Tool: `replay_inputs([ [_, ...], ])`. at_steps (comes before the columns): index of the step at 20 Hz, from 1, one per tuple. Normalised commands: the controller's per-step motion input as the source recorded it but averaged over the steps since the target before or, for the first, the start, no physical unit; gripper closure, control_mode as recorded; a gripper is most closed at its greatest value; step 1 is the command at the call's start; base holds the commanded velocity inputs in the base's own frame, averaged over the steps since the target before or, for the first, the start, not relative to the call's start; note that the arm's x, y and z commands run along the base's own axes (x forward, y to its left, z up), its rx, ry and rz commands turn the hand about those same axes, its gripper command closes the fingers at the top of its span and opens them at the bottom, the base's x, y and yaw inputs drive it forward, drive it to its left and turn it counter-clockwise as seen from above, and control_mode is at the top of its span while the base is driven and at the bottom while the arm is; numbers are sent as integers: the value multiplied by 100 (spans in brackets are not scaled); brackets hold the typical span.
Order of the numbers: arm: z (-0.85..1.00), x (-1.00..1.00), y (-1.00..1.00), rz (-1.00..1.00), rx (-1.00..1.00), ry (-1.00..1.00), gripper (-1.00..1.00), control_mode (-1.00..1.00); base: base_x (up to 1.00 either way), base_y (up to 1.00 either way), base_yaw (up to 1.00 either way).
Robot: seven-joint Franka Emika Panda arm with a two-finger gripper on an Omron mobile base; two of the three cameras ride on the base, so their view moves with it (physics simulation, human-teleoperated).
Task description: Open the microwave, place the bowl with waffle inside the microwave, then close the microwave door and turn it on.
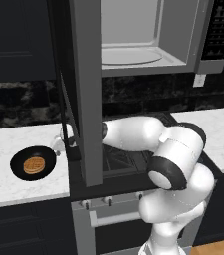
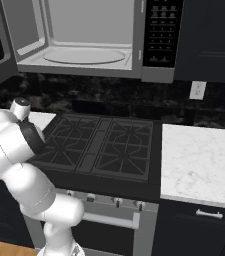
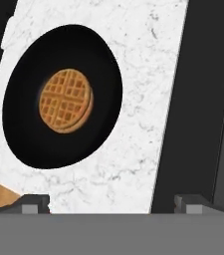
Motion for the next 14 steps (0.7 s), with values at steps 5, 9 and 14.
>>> replay_inputs([
  [5,-30,38,24,-1,-4,0,-100,-100,0,0,0],
  [9,-16,32,30,-1,-2,0,-100,-100,0,0,0],
  [14,-17,32,34,-2,-4,0,-100,-100,0,0,0],
])
